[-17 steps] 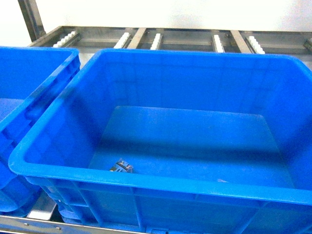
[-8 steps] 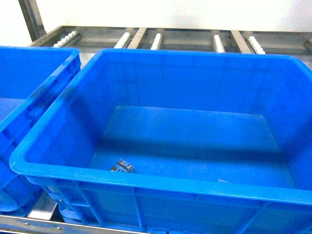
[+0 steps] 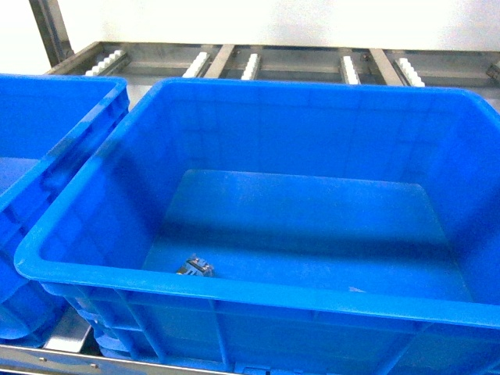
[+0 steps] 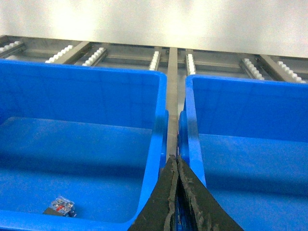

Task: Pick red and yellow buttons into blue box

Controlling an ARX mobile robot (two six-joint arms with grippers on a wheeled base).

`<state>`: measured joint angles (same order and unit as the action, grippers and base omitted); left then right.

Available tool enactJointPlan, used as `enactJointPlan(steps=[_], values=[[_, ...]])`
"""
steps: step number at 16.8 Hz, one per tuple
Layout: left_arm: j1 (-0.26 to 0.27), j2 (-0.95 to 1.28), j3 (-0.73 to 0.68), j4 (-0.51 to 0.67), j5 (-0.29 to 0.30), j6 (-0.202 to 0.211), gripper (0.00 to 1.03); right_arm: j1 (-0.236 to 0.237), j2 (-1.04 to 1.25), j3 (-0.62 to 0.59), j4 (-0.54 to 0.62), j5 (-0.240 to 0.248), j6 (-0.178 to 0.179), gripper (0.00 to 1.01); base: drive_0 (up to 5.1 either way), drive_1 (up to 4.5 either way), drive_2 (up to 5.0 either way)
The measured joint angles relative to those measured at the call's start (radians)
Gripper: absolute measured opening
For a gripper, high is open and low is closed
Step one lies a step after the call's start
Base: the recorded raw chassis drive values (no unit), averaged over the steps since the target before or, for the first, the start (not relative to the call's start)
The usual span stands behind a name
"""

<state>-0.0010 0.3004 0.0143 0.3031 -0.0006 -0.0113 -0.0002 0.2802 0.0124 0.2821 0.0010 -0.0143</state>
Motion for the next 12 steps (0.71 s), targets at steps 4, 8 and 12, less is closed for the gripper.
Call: enactJointPlan(steps=[4, 8, 12], values=[[0.0, -0.083, 0.0, -0.081, 0.0, 0.0, 0.02, 0.0, -0.076, 0.0, -0.077, 0.0, 0.0, 0.02, 0.0, 0.0, 0.0], [0.0, -0.206, 0.0, -0.246, -0.002, 0.0, 0.02, 0.0, -0.262, 0.001, -0.29, -0.001, 0.0, 0.02, 0.0, 0.0, 0.0], [0.0, -0.29, 0.0, -0.308, 0.0, 0.0, 0.02, 0.0, -0.277, 0.0, -0.287, -0.002, 0.0, 0.02, 0.0, 0.0, 0.0]])
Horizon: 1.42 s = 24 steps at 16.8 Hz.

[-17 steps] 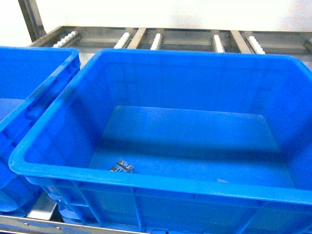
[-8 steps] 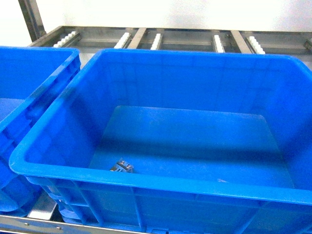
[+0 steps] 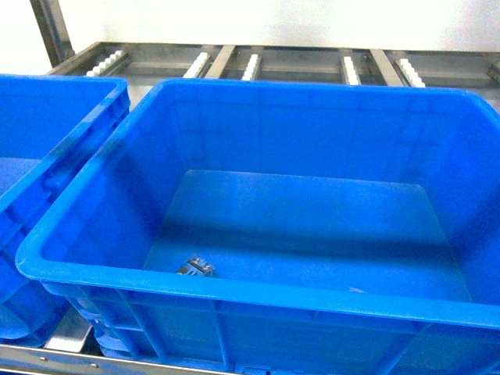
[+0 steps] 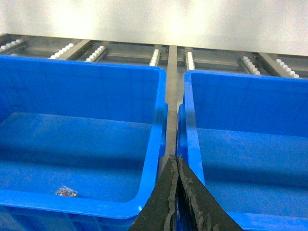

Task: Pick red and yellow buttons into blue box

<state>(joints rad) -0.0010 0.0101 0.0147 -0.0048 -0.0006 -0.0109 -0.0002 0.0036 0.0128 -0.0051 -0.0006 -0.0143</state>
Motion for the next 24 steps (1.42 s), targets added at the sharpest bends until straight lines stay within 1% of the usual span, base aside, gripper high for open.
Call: enactJointPlan(steps=[4, 5, 7, 10, 14, 15, 16, 17, 24], values=[[0.0, 0.0, 0.0, 0.001, 0.0, 0.0, 0.02, 0.0, 0.0, 0.0, 0.001, 0.0, 0.0, 0.02, 0.0, 0.0, 0.0], [0.0, 0.0, 0.0, 0.001, 0.0, 0.0, 0.11, 0.0, 0.0, 0.0, 0.001, 0.0, 0.0, 0.05, 0.0, 0.0, 0.0], [0.0, 0.0, 0.0, 0.001, 0.0, 0.0, 0.29, 0.0, 0.0, 0.0, 0.001, 0.0, 0.0, 0.23, 0.0, 0.0, 0.0], [0.0, 0.0, 0.0, 0.001, 0.0, 0.0, 0.53, 0.0, 0.0, 0.0, 0.001, 0.0, 0.0, 0.47, 0.0, 0.0, 0.0], [0.0, 0.0, 0.0, 0.001, 0.0, 0.0, 0.89, 0.0, 0.0, 0.0, 0.001, 0.0, 0.0, 0.83, 0.0, 0.0, 0.0], [0.0, 0.0, 0.0, 0.001, 0.0, 0.001, 1.0, 0.0, 0.0, 0.0, 0.001, 0.0, 0.0, 0.96, 0.0, 0.0, 0.0], [0.0, 0.0, 0.0, 0.001, 0.0, 0.0, 0.98, 0.0, 0.0, 0.0, 0.001, 0.0, 0.0, 1.0, 0.0, 0.0, 0.0], [0.0, 0.0, 0.0, 0.001, 0.0, 0.0, 0.98, 0.0, 0.0, 0.0, 0.001, 0.0, 0.0, 0.97, 0.0, 0.0, 0.0], [0.0, 0.0, 0.0, 0.001, 0.0, 0.0, 0.98, 0.0, 0.0, 0.0, 0.001, 0.0, 0.0, 0.98, 0.0, 0.0, 0.0]])
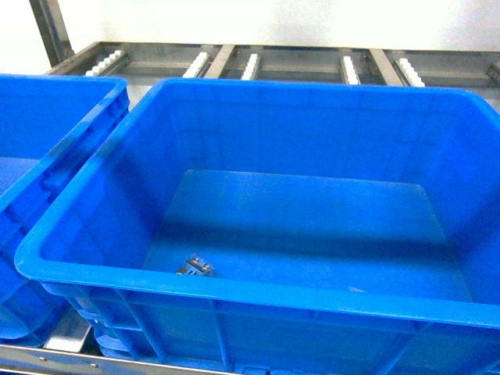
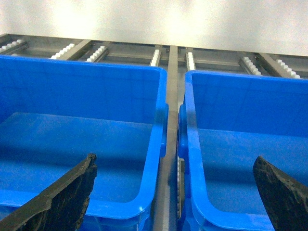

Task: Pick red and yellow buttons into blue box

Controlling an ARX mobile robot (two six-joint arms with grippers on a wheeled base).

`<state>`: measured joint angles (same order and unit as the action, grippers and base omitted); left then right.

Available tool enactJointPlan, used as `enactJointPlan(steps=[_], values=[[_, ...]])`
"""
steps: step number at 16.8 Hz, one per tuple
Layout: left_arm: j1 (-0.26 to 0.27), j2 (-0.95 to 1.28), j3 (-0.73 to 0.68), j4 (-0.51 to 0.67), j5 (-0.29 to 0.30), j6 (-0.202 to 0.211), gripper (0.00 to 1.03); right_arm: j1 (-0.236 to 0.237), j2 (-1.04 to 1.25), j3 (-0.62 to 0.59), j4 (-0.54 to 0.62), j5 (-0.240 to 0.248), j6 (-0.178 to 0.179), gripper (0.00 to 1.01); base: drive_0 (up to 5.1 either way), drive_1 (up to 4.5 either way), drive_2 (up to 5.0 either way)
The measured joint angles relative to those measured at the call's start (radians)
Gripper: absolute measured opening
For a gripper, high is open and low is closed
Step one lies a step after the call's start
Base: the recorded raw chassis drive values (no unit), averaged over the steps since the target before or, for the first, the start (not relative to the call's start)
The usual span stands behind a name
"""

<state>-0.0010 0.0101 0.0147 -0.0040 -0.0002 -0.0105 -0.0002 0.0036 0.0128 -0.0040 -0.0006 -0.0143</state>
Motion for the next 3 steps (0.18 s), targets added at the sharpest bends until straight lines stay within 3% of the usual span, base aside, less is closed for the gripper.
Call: enactJointPlan(steps=[3], values=[[0.0, 0.0, 0.0, 0.0, 0.0, 0.0, 0.98, 0.0, 0.0, 0.0, 0.0, 0.0, 0.0, 0.98, 0.0, 0.0, 0.0]])
